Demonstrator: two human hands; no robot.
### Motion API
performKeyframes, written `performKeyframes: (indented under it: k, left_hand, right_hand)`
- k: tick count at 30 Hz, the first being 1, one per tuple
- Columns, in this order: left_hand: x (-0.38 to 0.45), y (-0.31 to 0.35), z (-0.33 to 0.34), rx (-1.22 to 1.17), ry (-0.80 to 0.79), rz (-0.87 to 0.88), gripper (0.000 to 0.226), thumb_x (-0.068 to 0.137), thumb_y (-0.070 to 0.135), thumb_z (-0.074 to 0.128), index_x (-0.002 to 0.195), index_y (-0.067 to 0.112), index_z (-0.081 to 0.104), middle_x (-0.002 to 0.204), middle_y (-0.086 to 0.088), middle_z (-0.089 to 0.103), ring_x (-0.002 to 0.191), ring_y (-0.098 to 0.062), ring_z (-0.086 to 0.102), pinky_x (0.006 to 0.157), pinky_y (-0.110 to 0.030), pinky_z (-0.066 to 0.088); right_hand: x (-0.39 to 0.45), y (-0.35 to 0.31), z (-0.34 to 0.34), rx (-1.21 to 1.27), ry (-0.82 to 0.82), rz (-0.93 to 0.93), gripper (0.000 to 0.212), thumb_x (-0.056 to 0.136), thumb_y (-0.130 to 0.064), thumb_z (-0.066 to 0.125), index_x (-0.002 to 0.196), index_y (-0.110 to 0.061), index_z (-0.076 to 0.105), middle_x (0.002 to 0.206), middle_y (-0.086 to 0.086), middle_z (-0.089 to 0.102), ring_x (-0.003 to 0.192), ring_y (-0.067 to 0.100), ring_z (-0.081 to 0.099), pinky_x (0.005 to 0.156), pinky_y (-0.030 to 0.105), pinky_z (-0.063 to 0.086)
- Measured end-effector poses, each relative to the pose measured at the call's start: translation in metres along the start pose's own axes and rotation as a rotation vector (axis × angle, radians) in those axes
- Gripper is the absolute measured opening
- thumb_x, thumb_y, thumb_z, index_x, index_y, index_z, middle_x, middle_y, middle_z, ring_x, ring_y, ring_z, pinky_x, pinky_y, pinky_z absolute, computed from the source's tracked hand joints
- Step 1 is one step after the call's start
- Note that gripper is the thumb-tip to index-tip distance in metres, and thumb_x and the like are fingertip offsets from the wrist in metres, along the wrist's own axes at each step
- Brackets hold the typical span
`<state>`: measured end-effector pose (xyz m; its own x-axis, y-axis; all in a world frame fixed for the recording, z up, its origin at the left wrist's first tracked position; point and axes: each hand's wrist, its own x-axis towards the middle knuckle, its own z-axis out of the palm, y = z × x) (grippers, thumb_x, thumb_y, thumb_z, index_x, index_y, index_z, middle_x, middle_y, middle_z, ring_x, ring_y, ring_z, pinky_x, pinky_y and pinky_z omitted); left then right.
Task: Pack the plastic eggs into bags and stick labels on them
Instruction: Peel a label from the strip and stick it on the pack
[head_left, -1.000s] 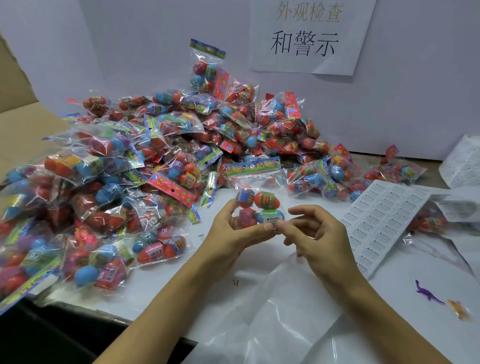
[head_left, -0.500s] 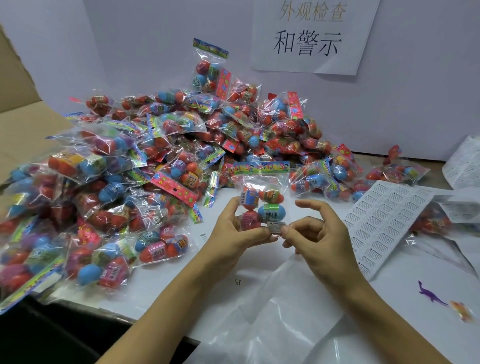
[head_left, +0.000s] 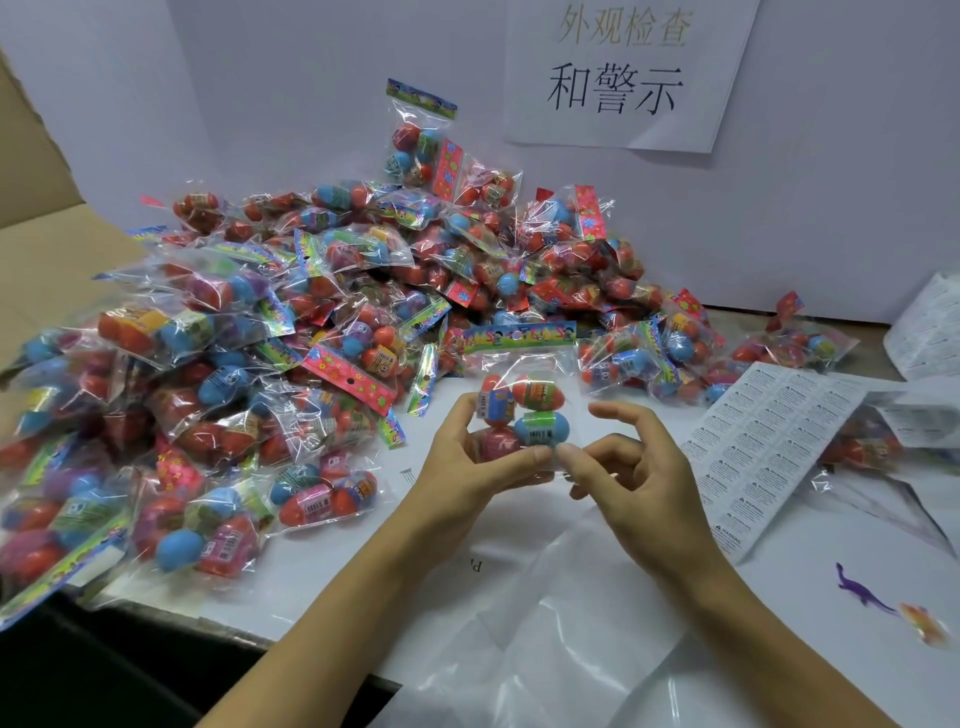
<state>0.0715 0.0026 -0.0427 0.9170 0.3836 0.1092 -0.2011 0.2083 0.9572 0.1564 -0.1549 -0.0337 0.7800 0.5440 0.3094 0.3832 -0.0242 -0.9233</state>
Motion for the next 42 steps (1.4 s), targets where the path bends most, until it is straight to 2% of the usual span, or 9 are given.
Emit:
performKeyframes:
  k: [6,18,21,24,29,32,34,36,42]
  left_hand:
    - [0.000,-0.001,0.001,0.034,0.006,0.007,0.056,0.077,0.005,0.081,0.125,0.014,0.055,0.108,-0.019,0.076,0.100,-0.036,0.075,0.083,-0.039,0.062]
    - [0.001,-0.003,0.000,0.014,-0.026,-0.017,0.056,0.075,-0.001,0.067,0.127,0.015,0.055,0.111,-0.019,0.075,0.098,-0.031,0.074,0.085,-0.040,0.060]
    - [0.000,0.002,0.001,-0.075,-0.017,-0.042,0.052,0.082,0.008,0.070,0.130,0.012,0.053,0.115,-0.017,0.075,0.100,-0.030,0.074,0.081,-0.036,0.061]
    - [0.000,0.008,0.004,-0.102,-0.017,-0.076,0.047,0.094,0.032,0.068,0.133,0.011,0.052,0.120,-0.013,0.074,0.103,-0.031,0.073,0.081,-0.037,0.062]
    - [-0.001,0.006,0.006,-0.036,-0.026,-0.106,0.058,0.089,0.044,0.061,0.132,0.006,0.054,0.121,-0.016,0.073,0.111,-0.038,0.070,0.093,-0.047,0.060]
    - [-0.001,0.003,0.005,-0.016,-0.037,-0.078,0.037,0.093,0.040,0.069,0.113,0.010,0.062,0.104,-0.025,0.069,0.083,-0.027,0.064,0.094,-0.048,0.057]
    - [-0.002,0.002,0.006,-0.005,-0.054,-0.079,0.018,0.090,0.036,0.069,0.100,0.020,0.067,0.087,-0.020,0.056,0.065,-0.018,0.051,0.077,-0.036,0.055]
    - [-0.002,0.002,0.009,0.007,-0.066,-0.081,0.007,0.089,0.033,0.069,0.093,0.027,0.070,0.080,-0.009,0.056,0.063,-0.016,0.049,0.067,-0.027,0.052]
    - [-0.002,0.003,0.009,0.031,0.004,-0.039,0.029,0.085,0.039,0.067,0.101,0.016,0.072,0.079,-0.007,0.060,0.066,-0.021,0.051,0.069,-0.037,0.049]
  right_hand:
    - [0.002,0.005,0.001,-0.063,0.018,-0.024,0.040,0.091,-0.016,0.073,0.116,-0.039,0.052,0.072,-0.005,0.074,0.064,0.016,0.072,0.069,0.033,0.059]
    - [0.001,0.006,-0.001,-0.030,0.018,-0.041,0.048,0.089,0.003,0.064,0.116,-0.036,0.054,0.067,0.000,0.073,0.061,0.017,0.073,0.065,0.019,0.055]
    - [0.001,0.005,-0.001,-0.031,0.003,-0.063,0.041,0.092,-0.007,0.069,0.117,-0.035,0.053,0.071,0.000,0.073,0.065,0.017,0.071,0.068,0.029,0.057]
    - [0.002,0.003,0.001,-0.031,0.004,-0.018,0.037,0.085,-0.044,0.073,0.116,-0.035,0.055,0.070,-0.004,0.070,0.066,0.012,0.067,0.071,0.038,0.055]
    - [0.003,0.004,0.003,-0.057,-0.021,0.043,0.043,0.071,-0.068,0.062,0.103,-0.038,0.065,0.075,-0.001,0.062,0.073,0.011,0.061,0.065,0.027,0.048]
    - [0.006,0.005,0.002,0.001,-0.001,0.104,0.046,0.071,-0.067,0.063,0.104,-0.034,0.068,0.094,-0.010,0.070,0.090,0.004,0.065,0.069,0.028,0.055]
    - [0.007,0.005,0.001,0.079,0.001,0.141,0.050,0.072,-0.065,0.064,0.107,-0.029,0.069,0.103,-0.008,0.072,0.095,0.006,0.068,0.065,0.029,0.056]
    - [0.008,0.005,0.000,0.137,-0.009,0.151,0.051,0.073,-0.061,0.066,0.109,-0.025,0.070,0.102,-0.008,0.074,0.094,0.007,0.070,0.063,0.025,0.055]
    - [0.008,0.009,-0.002,0.170,-0.006,0.143,0.035,0.078,-0.042,0.072,0.101,-0.016,0.070,0.096,0.001,0.076,0.093,0.013,0.071,0.077,0.030,0.054]
